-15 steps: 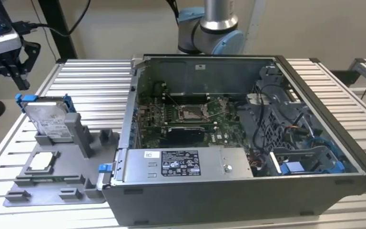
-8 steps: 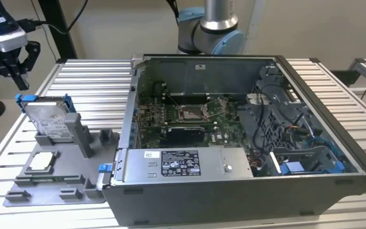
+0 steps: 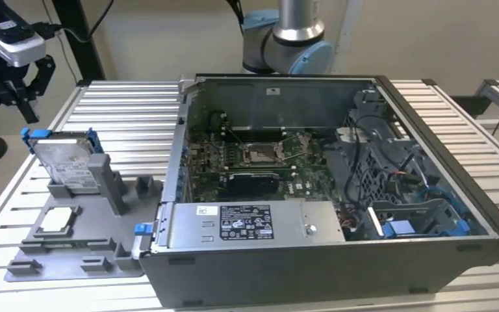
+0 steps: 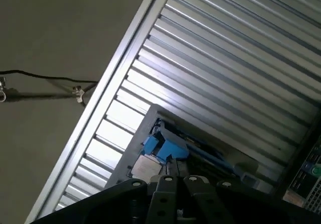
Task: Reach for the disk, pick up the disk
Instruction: 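Pick up the disk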
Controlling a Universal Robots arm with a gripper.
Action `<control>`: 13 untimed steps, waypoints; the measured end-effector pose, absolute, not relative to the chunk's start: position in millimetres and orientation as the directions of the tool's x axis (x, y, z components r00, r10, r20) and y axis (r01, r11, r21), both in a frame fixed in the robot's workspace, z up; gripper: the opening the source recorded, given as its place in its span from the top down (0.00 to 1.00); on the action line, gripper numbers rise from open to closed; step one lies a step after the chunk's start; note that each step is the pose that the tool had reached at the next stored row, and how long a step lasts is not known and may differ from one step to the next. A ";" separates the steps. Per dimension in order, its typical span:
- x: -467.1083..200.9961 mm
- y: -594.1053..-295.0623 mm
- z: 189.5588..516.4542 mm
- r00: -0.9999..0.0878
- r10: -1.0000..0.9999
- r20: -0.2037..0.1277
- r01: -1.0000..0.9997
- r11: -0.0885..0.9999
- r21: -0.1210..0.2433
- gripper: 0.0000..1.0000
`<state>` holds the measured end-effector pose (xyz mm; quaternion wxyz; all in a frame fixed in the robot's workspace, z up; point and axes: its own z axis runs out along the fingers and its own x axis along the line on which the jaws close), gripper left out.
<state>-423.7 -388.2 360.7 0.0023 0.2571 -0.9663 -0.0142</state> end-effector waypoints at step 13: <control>-423.7 -388.2 360.7 -0.714 -0.700 -0.004 -0.700 0.714 0.020 1.00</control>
